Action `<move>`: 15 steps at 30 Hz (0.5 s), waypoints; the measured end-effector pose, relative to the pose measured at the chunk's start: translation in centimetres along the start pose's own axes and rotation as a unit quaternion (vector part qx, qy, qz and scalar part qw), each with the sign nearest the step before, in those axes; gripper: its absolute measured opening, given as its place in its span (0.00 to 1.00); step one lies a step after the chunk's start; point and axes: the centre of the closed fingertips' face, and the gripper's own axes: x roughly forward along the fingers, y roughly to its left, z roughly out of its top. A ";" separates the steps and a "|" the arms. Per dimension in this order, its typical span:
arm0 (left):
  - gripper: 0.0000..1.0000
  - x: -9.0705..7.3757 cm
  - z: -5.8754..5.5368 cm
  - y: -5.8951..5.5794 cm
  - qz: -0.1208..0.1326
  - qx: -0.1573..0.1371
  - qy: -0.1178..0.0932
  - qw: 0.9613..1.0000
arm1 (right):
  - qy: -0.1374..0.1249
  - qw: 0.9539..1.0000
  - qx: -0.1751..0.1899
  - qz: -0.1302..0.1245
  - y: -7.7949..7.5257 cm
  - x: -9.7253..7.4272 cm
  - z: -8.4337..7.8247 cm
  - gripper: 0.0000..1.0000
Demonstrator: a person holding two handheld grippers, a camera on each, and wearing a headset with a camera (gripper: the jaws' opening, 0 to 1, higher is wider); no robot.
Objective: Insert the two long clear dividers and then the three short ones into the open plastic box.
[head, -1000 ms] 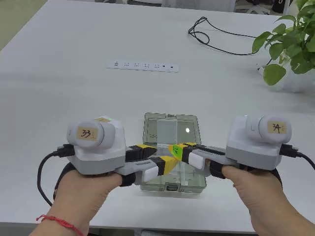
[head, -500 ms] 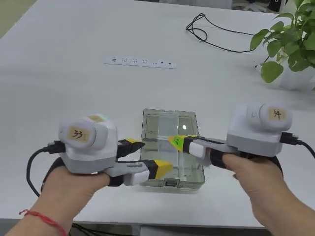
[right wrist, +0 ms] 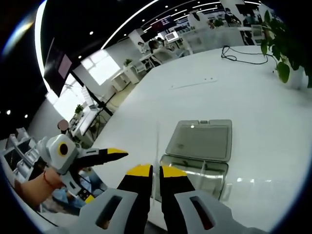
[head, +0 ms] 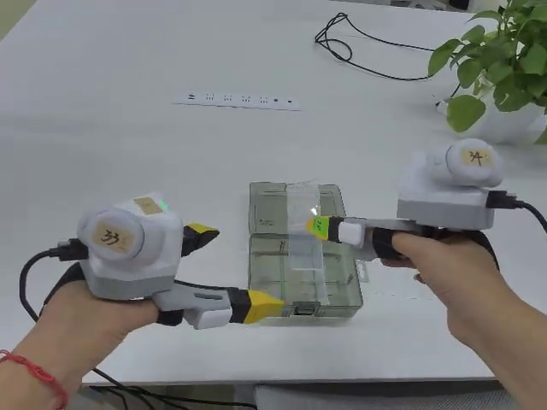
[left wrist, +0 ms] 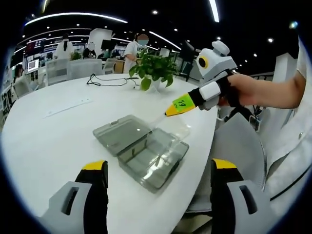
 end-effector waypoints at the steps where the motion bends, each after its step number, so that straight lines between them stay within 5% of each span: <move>1: 0.91 0.0 -0.1 0.0 -0.001 0.004 0.001 1.000 | 0.003 1.000 0.001 -0.003 0.0 0.0 -0.1 0.07; 3: 0.95 0.0 -0.6 0.2 -0.010 0.013 0.008 1.000 | 0.024 0.999 0.012 -0.032 -0.7 0.3 -0.6 0.07; 15: 1.00 -0.2 -1.4 0.3 -0.032 0.050 0.025 0.998 | 0.103 0.989 0.069 -0.083 -1.7 1.7 -2.6 0.07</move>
